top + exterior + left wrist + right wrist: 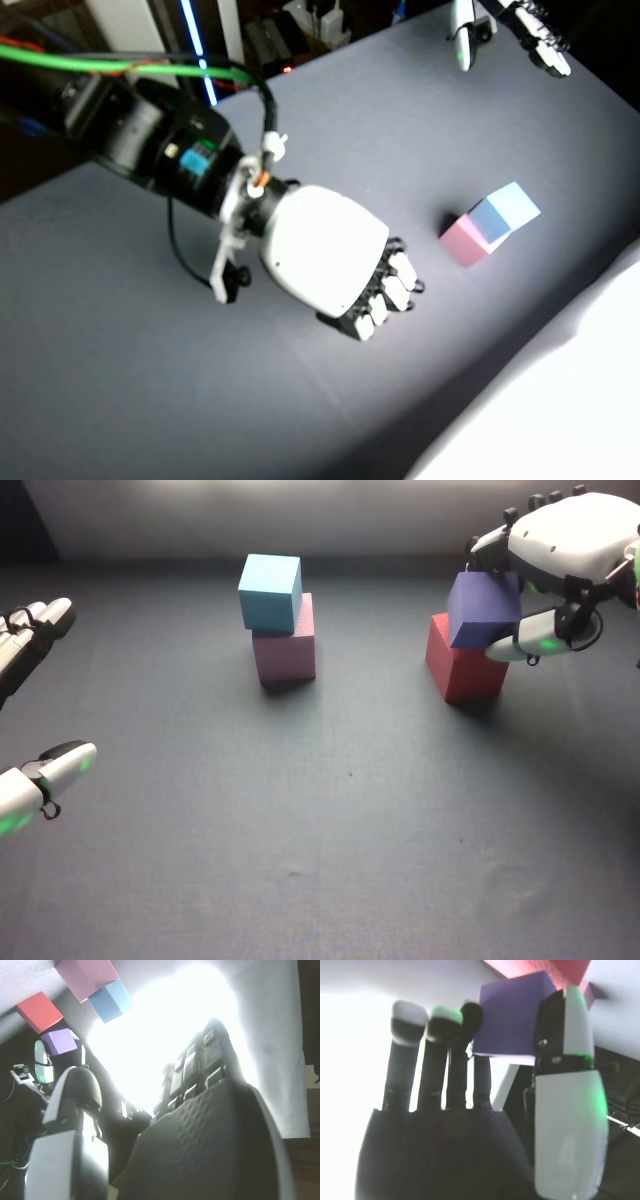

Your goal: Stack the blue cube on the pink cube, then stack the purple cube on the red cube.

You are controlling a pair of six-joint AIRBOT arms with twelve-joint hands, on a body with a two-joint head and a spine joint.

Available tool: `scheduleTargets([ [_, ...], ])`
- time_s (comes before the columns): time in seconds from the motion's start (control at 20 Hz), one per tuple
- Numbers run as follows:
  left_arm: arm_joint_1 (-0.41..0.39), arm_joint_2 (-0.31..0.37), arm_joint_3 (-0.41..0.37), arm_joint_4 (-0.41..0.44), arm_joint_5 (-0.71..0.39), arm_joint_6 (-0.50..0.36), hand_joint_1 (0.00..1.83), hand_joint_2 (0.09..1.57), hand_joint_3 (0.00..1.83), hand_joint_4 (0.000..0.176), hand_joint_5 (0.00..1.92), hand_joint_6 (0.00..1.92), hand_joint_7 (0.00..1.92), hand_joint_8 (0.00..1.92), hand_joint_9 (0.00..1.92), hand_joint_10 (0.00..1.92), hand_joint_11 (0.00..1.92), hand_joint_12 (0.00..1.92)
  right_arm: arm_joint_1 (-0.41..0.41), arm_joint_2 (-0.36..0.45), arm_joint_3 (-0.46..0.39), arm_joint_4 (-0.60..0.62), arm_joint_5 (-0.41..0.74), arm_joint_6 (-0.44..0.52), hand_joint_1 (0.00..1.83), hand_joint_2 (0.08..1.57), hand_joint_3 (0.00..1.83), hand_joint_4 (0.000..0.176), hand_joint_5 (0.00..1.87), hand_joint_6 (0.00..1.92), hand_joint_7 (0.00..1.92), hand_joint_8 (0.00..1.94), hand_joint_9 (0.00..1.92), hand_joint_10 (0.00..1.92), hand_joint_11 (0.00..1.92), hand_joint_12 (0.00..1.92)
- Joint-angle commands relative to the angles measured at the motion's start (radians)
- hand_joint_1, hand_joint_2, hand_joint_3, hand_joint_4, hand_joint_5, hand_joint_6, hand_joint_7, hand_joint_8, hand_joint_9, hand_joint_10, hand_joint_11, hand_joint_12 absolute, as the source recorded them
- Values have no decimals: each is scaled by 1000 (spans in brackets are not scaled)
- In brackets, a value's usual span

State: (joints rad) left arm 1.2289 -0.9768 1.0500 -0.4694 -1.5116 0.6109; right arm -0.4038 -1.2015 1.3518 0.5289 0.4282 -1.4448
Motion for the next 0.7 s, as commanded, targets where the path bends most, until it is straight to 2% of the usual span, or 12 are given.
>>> scheduleTargets([
  [0.0, 0, 2, 3, 0, -125, -5, 723, 1289, 0, 71, 0, 0, 0, 0, 0, 0, 0, 0, 5, 5, 9, -10, 104, -1, 1203, 1257, 0, 0, 728, 1152, 748, 1624, 626, 1654, 609, 1921],
  [0.05, 1, 2, 3, 0, -125, -5, 717, 1285, 0, 66, 0, 0, 0, 0, 0, 0, 0, 0, 4, 5, 11, -6, 104, -2, 1189, 1257, 0, 0, 730, 1185, 741, 1598, 606, 1584, 553, 1921],
  [0.1, 1, 2, 3, 0, -125, -5, 717, 1288, 0, 65, 0, 0, 0, 0, 0, 0, 0, 0, 3, 4, 14, -1, 102, -2, 1196, 1263, 1, 0, 721, 1166, 730, 1644, 613, 1674, 572, 1921],
  [0.15, 1, 2, 3, 0, -125, -5, 706, 1288, 0, 71, 0, 0, 0, 0, 0, 0, 0, 0, 2, 3, 17, 2, 100, -2, 1186, 1274, 3, 0, 678, 1369, 706, 1548, 765, 1872, 803, 1921],
  [0.2, 1, 2, 3, 0, -125, -5, 712, 1285, 0, 79, 0, 0, 0, 0, 0, 0, 0, 0, 1, 1, 22, 6, 97, -2, 1179, 1284, 3, 0, 655, 1433, 688, 1547, 809, 1911, 857, 1921],
  [0.25, 1, 2, 3, 0, -126, -5, 731, 1287, 0, 72, 0, 0, 0, 0, 0, 0, 0, 0, 0, -3, 26, 11, 94, -2, 1185, 1283, 1, 0, 704, 1228, 675, 1694, 602, 1810, 607, 1921],
  [0.3, 1, 2, 3, 0, -127, -6, 736, 1290, 0, 72, 0, 0, 0, 0, 0, 0, 0, 0, -1, -5, 29, 18, 91, -6, 1151, 1281, 1, 0, 741, 1275, 637, 1629, 488, 1589, 401, 1921],
  [0.35, 1, 2, 3, 0, -128, -7, 747, 1287, 0, 77, 0, 0, 0, 0, 0, 0, 0, 0, -2, -6, 29, 20, 90, -7, 1118, 1299, 0, 1, 648, 1469, 662, 1516, 466, 1347, 291, 1846],
  [0.45, 1, 2, 3, 0, -128, -7, 752, 1290, 0, 71, 0, 0, 0, 0, 0, 0, 0, 0, -6, -6, 30, 23, 89, -7, 1137, 1328, 0, 0, 459, 1605, 738, 1503, 465, 1301, 114, 1898],
  [0.5, 2, 2, 3, 0, -129, -7, 762, 1289, 0, 79, 0, 0, 0, 0, 0, 0, 0, 0, -7, -6, 30, 24, 89, -7, 1195, 1261, 0, 0, 287, 1085, 493, 1018, 443, 1192, 111, 1831],
  [0.6, 2, 2, 3, 0, -130, -7, 764, 1289, 0, 75, 0, 0, 0, 0, 0, 0, 0, 0, -7, -5, 30, 25, 89, -7, 1138, 1236, 0, 0, 265, 645, 379, 559, 314, 998, 12, 1740],
  [0.65, 3, 2, 2, -1, -131, -7, 762, 1290, 0, 61, 0, 0, 0, 0, 0, 0, 0, 0, -8, -5, 30, 25, 88, -7, 1111, 1229, 0, 0, 274, 499, 385, 390, 280, 895, 2, 1649],
])
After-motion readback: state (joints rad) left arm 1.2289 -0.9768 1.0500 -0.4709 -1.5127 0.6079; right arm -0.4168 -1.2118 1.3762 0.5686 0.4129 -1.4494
